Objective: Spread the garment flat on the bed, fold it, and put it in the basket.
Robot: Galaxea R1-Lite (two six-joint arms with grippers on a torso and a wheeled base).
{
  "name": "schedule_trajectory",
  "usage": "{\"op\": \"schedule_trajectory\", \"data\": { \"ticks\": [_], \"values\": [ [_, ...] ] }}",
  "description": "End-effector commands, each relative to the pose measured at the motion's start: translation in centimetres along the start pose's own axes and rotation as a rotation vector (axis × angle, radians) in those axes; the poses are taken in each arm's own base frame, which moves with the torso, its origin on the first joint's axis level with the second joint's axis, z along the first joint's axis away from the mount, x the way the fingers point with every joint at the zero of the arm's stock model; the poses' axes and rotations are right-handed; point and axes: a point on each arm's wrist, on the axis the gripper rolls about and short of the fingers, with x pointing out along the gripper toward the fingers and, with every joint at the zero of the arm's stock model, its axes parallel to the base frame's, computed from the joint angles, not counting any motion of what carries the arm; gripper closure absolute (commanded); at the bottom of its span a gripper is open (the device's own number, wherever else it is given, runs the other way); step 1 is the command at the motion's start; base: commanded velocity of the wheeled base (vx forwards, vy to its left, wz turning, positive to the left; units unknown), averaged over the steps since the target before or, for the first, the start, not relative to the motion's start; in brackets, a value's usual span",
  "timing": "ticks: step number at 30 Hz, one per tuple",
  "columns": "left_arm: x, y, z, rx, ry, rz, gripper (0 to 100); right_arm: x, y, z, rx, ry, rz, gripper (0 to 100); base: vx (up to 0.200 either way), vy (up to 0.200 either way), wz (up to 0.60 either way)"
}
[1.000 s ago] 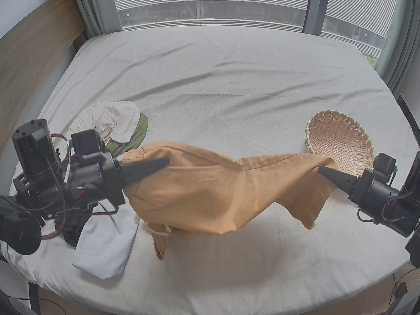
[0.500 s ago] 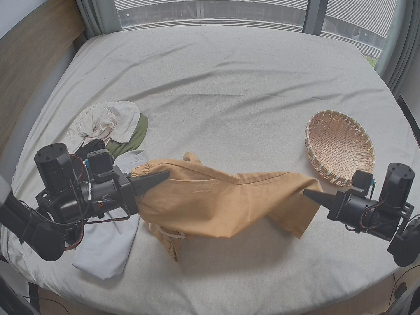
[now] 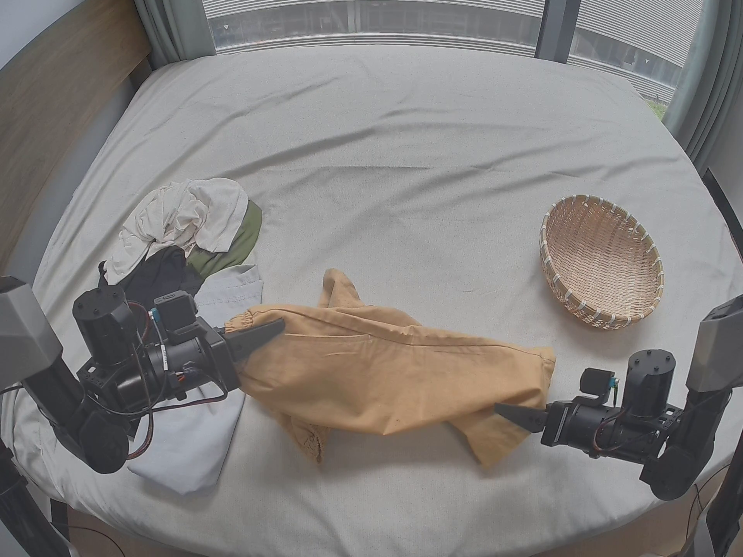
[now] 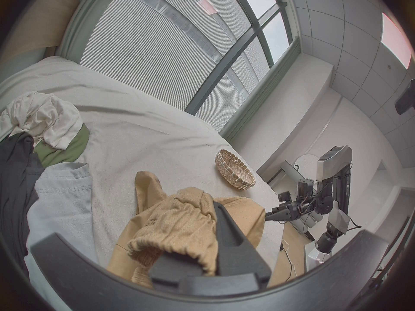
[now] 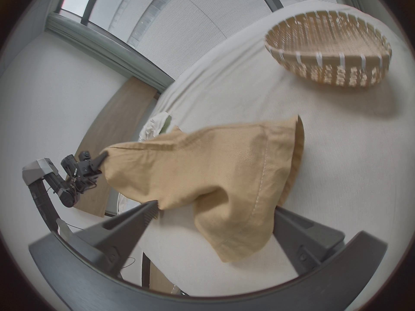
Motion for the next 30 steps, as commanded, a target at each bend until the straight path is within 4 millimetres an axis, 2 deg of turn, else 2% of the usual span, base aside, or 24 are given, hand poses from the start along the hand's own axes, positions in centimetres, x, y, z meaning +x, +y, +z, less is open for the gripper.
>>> {"op": "schedule_trajectory", "data": {
  "ticks": [1, 9, 16, 21, 23, 30],
  "values": [
    [-0.3, 0.9, -0.8, -0.014, 0.006, 0.023, 100, 0.9, -1.0, 0.2, 0.031, -0.009, -0.024, 0, 0.000, 0.000, 0.00],
    [-0.1, 0.9, -1.0, -0.014, 0.007, 0.016, 100, 0.6, -2.0, 2.6, 0.119, -0.117, -0.032, 0, 0.000, 0.000, 0.00],
    [0.1, 1.0, -0.9, -0.011, -0.001, 0.012, 100, 0.6, -2.1, 2.6, 0.171, -0.101, 0.000, 0, 0.000, 0.000, 0.00],
    [0.2, 0.9, -0.8, -0.009, -0.003, 0.010, 100, 1.3, -2.3, 2.4, 0.172, -0.088, 0.000, 0, 0.000, 0.000, 0.00],
    [0.1, 0.9, -0.7, -0.007, -0.005, 0.010, 100, 2.1, -2.8, 2.4, 0.175, -0.085, -0.004, 0, 0.000, 0.000, 0.00],
    [0.1, 1.0, -0.6, -0.004, -0.010, 0.013, 100, 3.6, -3.4, 3.7, 0.182, -0.132, 0.020, 0, 0.000, 0.000, 0.00]
  ]
}}
